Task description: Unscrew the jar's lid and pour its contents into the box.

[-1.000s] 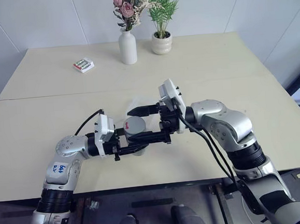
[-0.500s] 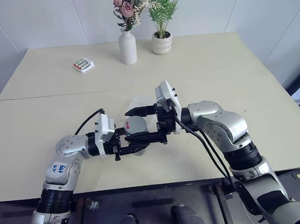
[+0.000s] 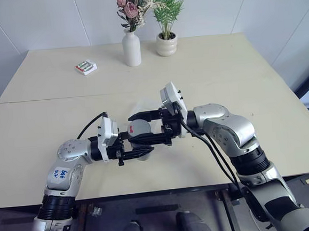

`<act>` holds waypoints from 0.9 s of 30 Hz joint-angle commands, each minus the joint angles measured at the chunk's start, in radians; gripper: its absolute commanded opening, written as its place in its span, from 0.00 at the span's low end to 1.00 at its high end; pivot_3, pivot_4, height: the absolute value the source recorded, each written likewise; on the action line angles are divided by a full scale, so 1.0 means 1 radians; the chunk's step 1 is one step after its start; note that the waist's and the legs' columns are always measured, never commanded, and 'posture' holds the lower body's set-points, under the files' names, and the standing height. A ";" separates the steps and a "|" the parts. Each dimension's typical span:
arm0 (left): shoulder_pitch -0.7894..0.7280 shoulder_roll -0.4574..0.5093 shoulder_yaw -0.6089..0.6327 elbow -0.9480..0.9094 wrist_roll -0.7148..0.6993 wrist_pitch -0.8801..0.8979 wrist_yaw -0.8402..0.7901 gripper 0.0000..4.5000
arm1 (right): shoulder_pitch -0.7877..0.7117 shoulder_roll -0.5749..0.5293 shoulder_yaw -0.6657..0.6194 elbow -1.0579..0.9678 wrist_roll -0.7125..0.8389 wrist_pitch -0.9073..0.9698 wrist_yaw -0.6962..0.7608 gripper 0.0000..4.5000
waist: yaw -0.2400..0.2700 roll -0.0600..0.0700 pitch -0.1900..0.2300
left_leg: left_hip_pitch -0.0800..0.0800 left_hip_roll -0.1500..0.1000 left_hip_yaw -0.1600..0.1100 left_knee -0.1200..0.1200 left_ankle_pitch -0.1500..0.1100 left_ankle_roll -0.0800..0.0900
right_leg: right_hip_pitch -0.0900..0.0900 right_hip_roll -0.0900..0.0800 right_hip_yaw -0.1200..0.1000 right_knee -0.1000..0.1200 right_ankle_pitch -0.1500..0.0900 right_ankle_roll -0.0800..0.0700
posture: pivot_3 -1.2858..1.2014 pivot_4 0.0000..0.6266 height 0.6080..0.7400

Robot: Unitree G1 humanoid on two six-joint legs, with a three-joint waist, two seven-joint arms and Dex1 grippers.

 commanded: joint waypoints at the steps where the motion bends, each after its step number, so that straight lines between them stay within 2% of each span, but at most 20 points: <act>1: 0.001 0.002 0.011 -0.030 -0.019 -0.010 0.000 0.46 | -0.026 0.011 -0.035 -0.018 0.026 -0.014 0.004 0.79 | 0.000 0.000 0.000 | 0.000 0.000 0.000 0.000 0.000 0.000 | 0.000 0.000 0.000 0.000 0.000 0.000 | 0.52 0.24 1.00; 21: 0.008 0.003 0.014 -0.036 -0.020 -0.008 0.005 0.46 | -0.013 0.003 -0.017 -0.009 0.004 -0.017 0.022 0.79 | 0.000 0.000 0.000 | 0.000 0.000 0.000 0.000 0.000 0.000 | 0.000 0.000 0.000 0.000 0.000 0.000 | 0.52 0.24 1.00; 25: 0.009 0.003 0.014 -0.035 -0.021 -0.008 0.004 0.46 | -0.012 0.005 -0.017 -0.007 0.002 -0.022 0.022 0.60 | 0.000 0.000 0.000 | 0.000 0.000 0.000 0.000 0.000 0.000 | 0.000 0.000 0.000 0.000 0.000 0.000 | 0.52 0.24 1.00; 27: 0.009 0.004 0.014 -0.034 -0.022 -0.009 0.005 0.46 | -0.014 0.009 -0.021 -0.006 0.003 -0.026 0.019 0.60 | 0.000 0.000 0.000 | 0.000 0.000 0.000 0.000 0.000 0.000 | 0.000 0.000 0.000 0.000 0.000 0.000 | 0.52 0.24 1.00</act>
